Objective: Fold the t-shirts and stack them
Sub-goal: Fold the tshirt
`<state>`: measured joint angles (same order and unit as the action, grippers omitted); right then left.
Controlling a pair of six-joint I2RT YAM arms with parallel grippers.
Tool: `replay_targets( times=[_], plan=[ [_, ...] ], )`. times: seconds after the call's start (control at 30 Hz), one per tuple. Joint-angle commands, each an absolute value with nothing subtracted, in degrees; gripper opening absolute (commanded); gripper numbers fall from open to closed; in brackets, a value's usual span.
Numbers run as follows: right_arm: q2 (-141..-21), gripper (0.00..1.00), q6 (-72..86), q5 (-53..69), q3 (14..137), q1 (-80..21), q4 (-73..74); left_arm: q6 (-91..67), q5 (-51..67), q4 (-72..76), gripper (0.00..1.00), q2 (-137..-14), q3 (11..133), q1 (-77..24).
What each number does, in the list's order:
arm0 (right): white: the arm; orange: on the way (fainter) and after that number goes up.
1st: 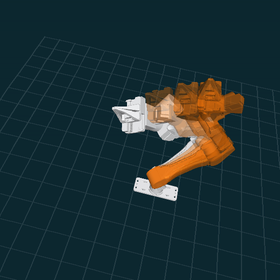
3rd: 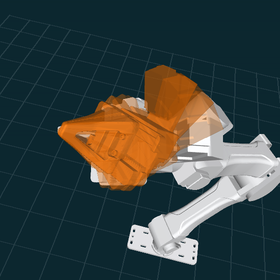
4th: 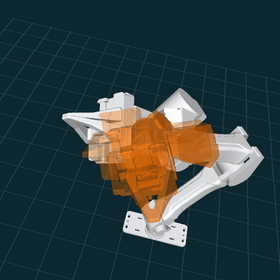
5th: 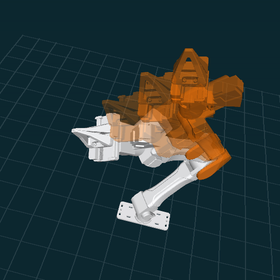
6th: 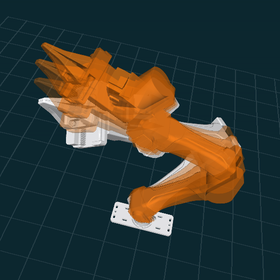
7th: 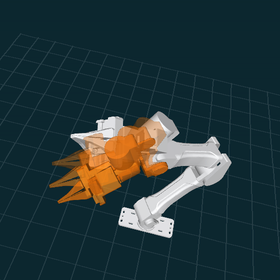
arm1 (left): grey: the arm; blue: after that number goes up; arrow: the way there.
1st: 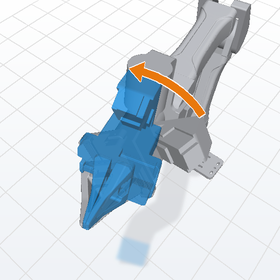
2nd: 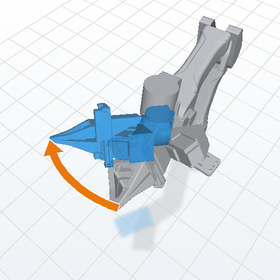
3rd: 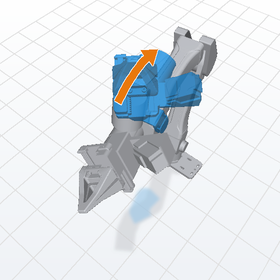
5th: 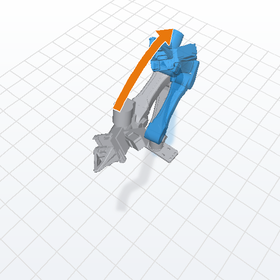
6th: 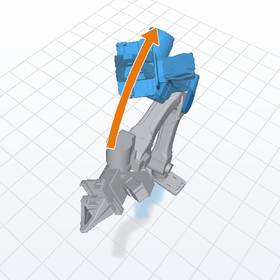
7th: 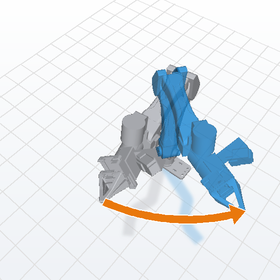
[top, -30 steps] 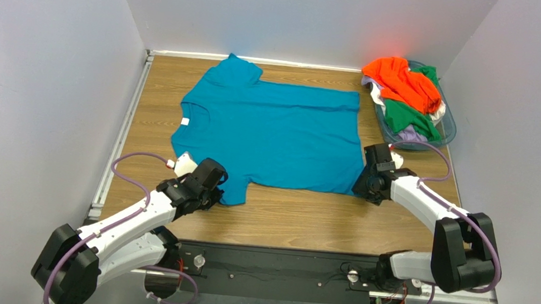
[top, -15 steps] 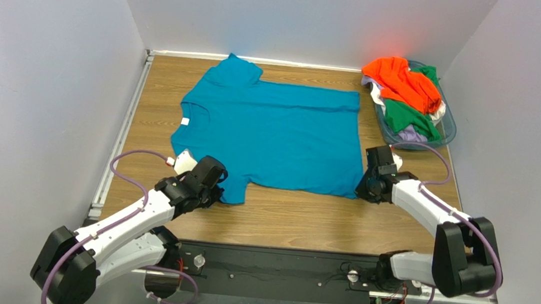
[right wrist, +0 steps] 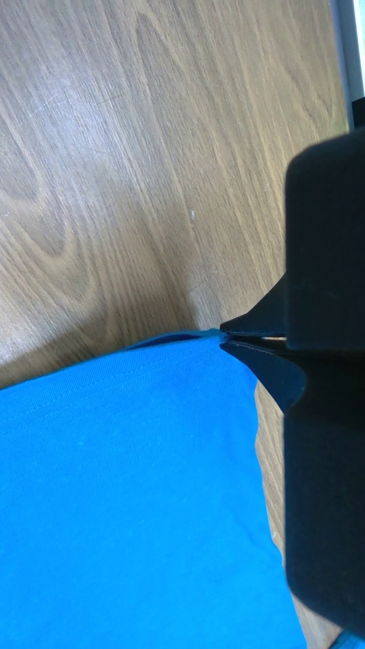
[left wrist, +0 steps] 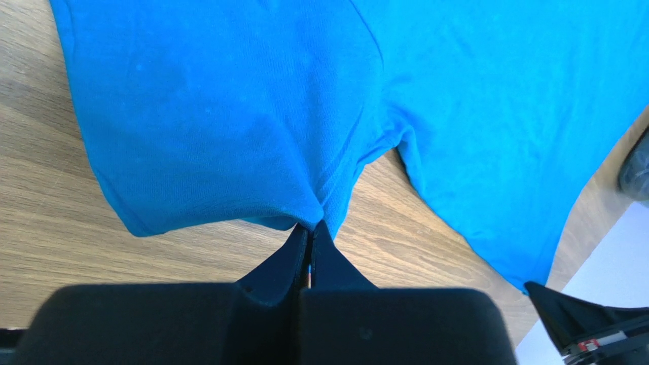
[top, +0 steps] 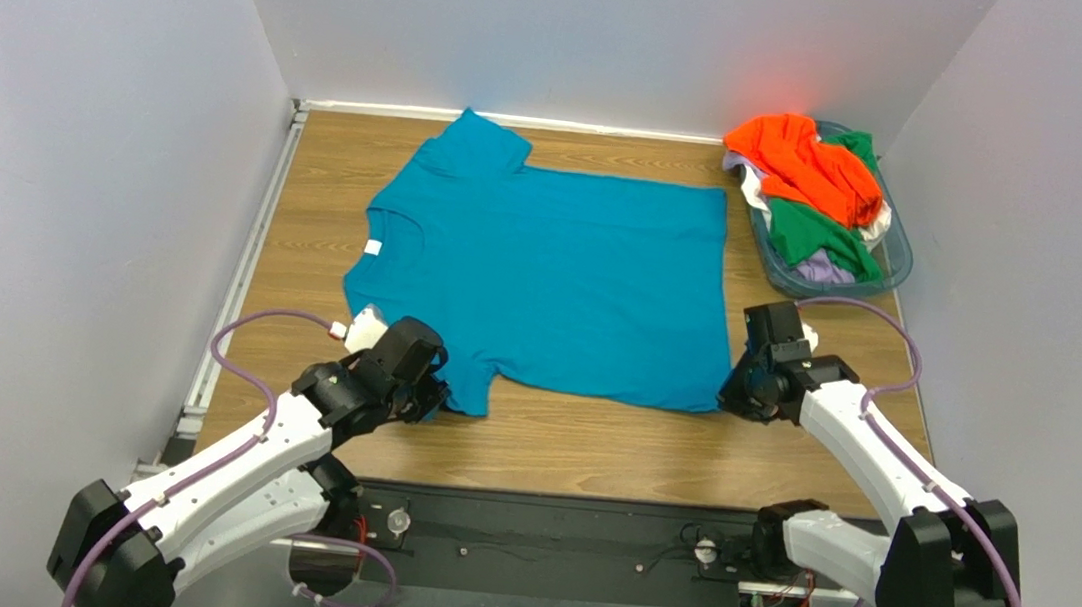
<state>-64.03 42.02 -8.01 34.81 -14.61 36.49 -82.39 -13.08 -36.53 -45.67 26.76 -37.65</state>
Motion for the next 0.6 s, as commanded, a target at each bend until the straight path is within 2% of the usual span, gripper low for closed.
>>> replay_targets(
  times=[0.0,0.23,0.57],
  plan=[
    [-65.2,0.04,41.4,-6.9,37.2,-14.5,39.3,-83.7,-17.0,-40.2,0.00,-45.5,29.6,-38.0],
    [-67.5,0.04,39.2,-8.0,41.4,-14.5,39.2,-78.0,-22.9,-40.9,0.00,-51.5,35.2,-37.9],
    [-72.5,0.04,37.3,-9.6,47.8,-14.5,39.1,-67.5,-24.9,-34.5,0.00,-60.7,43.3,-34.2]
  ],
)
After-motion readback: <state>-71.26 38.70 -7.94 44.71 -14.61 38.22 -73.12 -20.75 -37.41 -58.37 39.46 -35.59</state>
